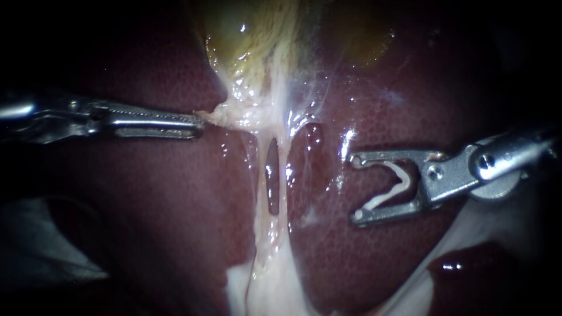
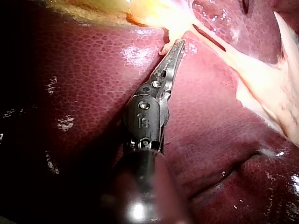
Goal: Grabbing gallbladder
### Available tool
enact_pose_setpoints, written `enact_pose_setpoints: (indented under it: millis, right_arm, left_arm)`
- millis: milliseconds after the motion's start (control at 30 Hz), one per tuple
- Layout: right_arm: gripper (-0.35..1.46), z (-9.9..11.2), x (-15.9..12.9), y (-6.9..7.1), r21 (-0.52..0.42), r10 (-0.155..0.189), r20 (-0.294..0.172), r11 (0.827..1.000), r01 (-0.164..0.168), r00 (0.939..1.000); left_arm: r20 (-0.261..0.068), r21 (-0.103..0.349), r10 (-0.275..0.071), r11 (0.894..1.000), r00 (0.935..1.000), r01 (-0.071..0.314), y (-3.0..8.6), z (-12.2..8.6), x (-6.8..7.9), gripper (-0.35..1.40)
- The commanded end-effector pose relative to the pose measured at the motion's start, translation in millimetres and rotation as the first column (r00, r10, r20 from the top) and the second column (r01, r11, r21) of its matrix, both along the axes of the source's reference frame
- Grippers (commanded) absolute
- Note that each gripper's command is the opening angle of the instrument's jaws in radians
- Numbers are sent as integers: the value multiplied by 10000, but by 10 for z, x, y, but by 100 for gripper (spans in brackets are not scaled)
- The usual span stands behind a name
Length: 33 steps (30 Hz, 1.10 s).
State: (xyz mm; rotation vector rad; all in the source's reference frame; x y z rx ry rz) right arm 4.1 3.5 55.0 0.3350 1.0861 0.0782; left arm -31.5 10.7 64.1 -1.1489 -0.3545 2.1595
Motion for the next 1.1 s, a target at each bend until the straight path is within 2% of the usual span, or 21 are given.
enact_pose_setpoints:
  millis: [33,333,367,467,567,700,833,933,1100]
  right_arm:
    - [49,0,0,0,-1,0,0,10000,0,10000]
    - [49,0,0,0,-1,0,1,10000,0,10000]
    - [49,0,0,0,-1,0,1,10000,0,10000]
    - [49,0,0,0,-1,1,1,10000,-1,10000]
    - [49,0,0,0,-1,1,1,10000,-1,10000]
    - [49,0,0,0,-1,1,1,10000,-1,10000]
    - [49,0,0,0,-1,1,1,10000,-1,10000]
    - [49,0,0,0,-1,1,1,10000,-1,10000]
    - [49,0,0,0,0,1,1,10000,-1,10000]
  left_arm:
    - [10,-47,62,10000,10000,-62,0,0,0,-35]
    - [104,53,197,9998,9998,-197,-1,-2,-1,-35]
    - [138,8,230,9997,9996,-230,-2,-3,-2,-30]
    - [147,344,-39,9994,9999,34,-3,-5,-4,32]
    - [32,363,-246,9990,9997,245,-4,-7,-6,59]
    - [-50,342,-358,9988,9993,360,-4,-9,-9,78]
    - [-82,345,-410,9986,9991,412,-4,-10,-11,88]
    - [-93,345,-426,9985,9990,429,-3,-10,-11,88]
    - [-126,344,-480,9982,9988,484,0,-6,-18,74]
